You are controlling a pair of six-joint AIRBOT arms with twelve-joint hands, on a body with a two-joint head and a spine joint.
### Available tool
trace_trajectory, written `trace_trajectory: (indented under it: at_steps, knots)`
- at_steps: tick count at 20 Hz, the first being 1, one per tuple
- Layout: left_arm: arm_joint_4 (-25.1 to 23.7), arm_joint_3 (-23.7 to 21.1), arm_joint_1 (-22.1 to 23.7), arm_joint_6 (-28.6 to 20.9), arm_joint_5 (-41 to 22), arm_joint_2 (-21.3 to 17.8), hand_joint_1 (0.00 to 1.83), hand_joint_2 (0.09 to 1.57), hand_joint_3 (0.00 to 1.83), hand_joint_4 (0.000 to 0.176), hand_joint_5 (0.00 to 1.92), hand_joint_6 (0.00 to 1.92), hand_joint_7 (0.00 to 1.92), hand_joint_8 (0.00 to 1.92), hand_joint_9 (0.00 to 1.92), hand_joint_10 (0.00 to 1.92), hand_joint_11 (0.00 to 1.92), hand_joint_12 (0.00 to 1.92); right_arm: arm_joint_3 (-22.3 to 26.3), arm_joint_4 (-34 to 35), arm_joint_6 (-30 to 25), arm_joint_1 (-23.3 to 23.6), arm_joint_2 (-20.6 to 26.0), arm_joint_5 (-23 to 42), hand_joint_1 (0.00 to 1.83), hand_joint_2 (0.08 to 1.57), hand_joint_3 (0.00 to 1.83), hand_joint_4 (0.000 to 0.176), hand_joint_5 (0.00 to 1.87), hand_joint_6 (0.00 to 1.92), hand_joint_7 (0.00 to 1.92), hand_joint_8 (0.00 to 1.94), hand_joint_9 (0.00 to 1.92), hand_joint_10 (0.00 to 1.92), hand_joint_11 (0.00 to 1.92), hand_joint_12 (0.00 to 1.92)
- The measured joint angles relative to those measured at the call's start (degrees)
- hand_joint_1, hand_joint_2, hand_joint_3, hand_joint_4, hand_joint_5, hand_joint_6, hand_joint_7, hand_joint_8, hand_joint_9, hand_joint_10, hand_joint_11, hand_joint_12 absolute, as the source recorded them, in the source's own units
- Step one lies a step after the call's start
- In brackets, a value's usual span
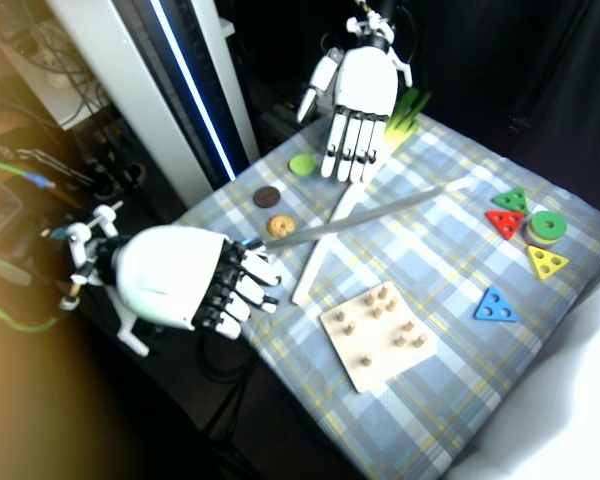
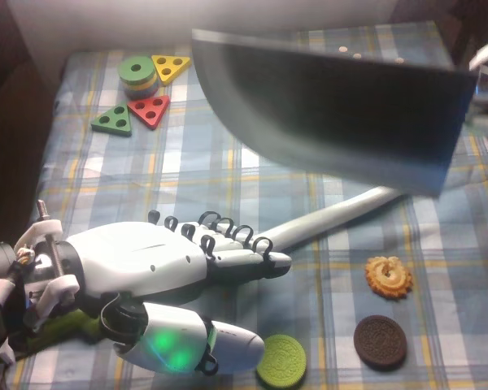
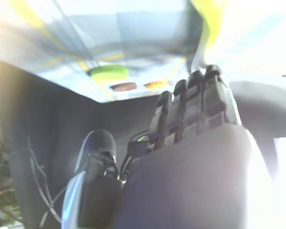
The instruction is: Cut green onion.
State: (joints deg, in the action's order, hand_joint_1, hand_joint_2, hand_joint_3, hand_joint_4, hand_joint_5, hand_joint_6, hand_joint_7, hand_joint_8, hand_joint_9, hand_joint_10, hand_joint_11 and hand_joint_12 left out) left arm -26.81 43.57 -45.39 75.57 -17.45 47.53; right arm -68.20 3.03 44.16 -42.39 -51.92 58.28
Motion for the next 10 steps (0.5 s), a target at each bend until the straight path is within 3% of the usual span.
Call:
trace_trajectory:
  at_steps: [6,10]
  knots:
    - [5.9,0.3,-0.1,0.3,-2.8,-0.7,0.0,1.24,0.0,0.075,0.0,0.0,0.0,0.0,0.0,0.0,0.0,0.0,-1.6,0.2,2.7,5.0,-0.1,0.6,0.8,1.34,0.01,0.0,1.15,1.92,1.35,1.94,1.47,1.92,1.49,1.92]
    - [16.6,-0.5,-2.2,7.5,-8.5,-3.1,0.0,1.26,0.01,0.055,0.03,0.01,0.0,0.0,0.0,0.0,0.0,0.0,-2.8,0.0,4.4,6.7,0.6,-2.2,0.8,1.35,0.0,0.0,1.17,1.92,1.39,1.94,1.54,1.92,1.58,1.92]
